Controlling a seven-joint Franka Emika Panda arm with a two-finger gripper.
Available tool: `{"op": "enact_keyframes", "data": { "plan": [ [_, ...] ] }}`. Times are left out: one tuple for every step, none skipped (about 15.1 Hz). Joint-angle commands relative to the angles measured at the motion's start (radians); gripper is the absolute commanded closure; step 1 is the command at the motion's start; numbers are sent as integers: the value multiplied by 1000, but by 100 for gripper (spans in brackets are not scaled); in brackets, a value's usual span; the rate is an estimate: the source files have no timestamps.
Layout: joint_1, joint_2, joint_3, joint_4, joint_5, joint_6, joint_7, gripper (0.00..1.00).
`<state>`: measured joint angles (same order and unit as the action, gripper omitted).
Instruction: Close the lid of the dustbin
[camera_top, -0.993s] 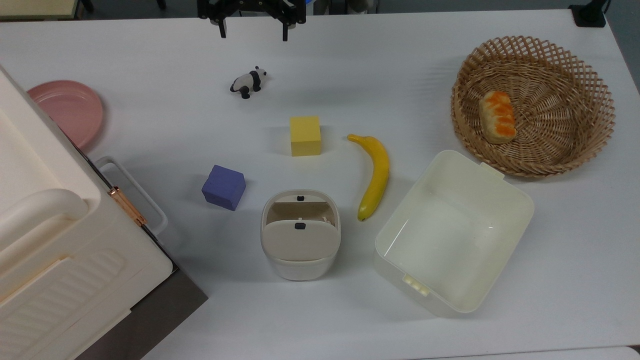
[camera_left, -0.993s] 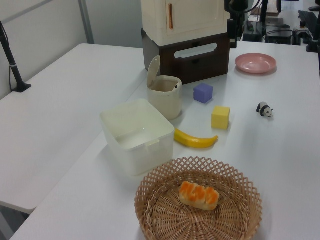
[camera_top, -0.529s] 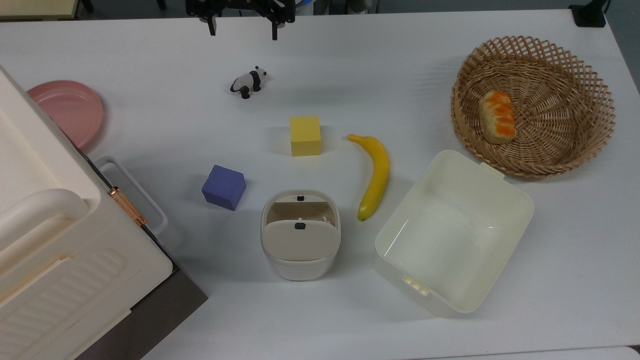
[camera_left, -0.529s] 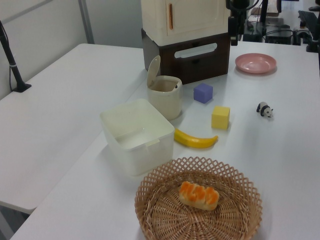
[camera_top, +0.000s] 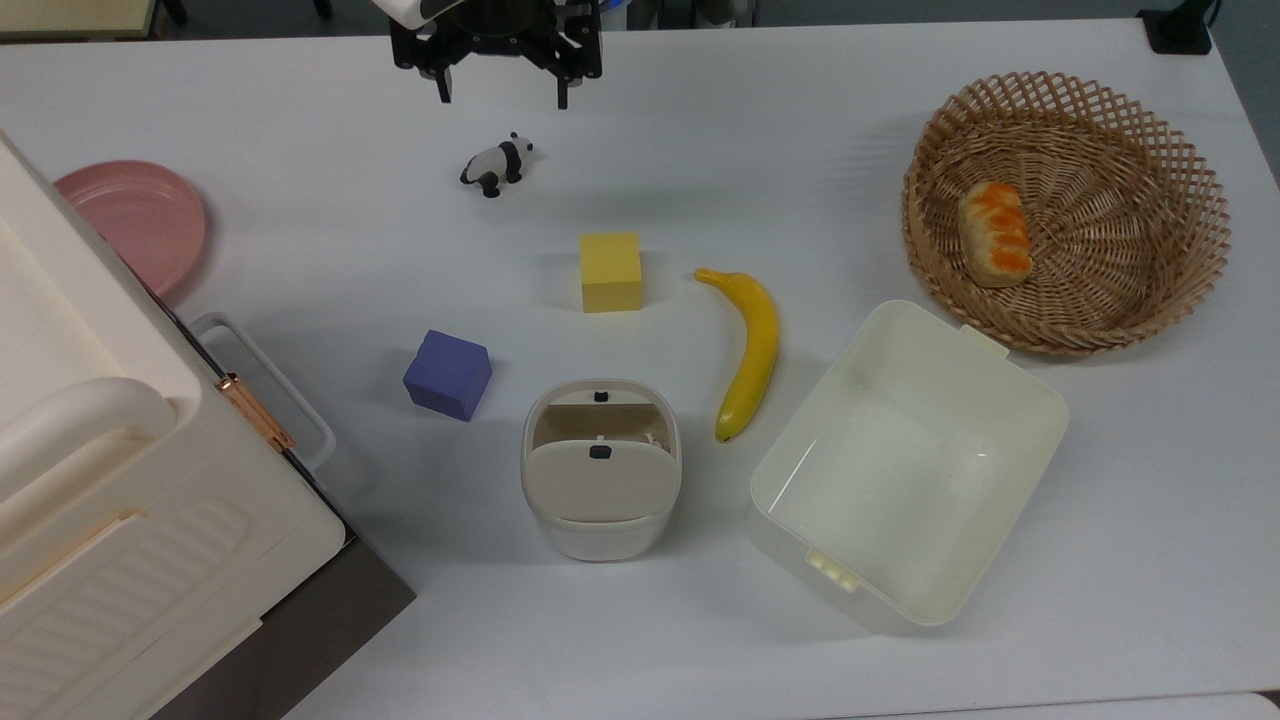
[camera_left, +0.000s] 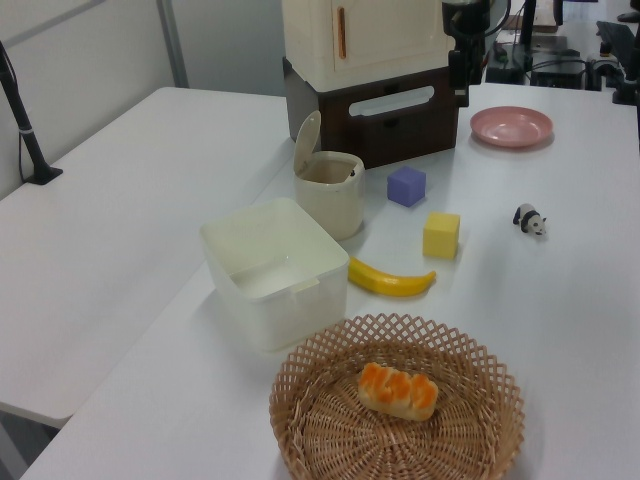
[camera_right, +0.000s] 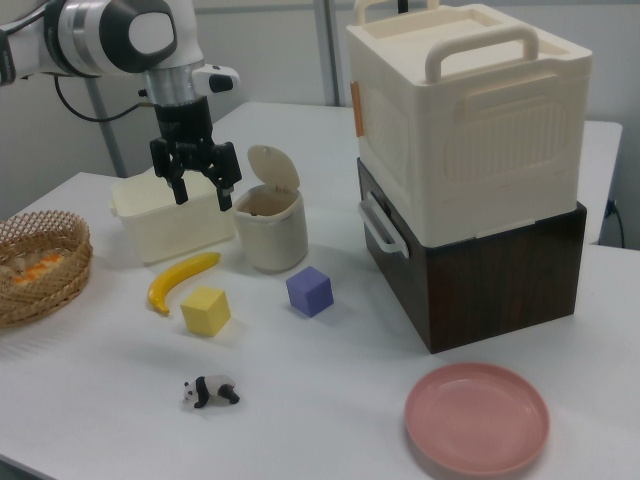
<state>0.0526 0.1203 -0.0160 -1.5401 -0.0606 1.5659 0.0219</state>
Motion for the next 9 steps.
{"op": "enact_keyframes", "data": {
  "plan": [
    [-2,13,-4,-3,16,48,-10,7],
    [-2,15,-4,-3,16,55,-11,11],
    [-5,24,-4,-2,13,66,-11,16],
    [-7,25,-4,-2,16,97,-13,23],
    [-2,25,-4,-2,18,100,-13,36],
    [1,27,-4,-2,19,100,-14,49],
    [1,27,-4,-2,22,106,-20,60],
    [1,27,-4,-2,30,138,-26,67],
    [1,30,-4,-2,33,196,-27,74]
  ]
}}
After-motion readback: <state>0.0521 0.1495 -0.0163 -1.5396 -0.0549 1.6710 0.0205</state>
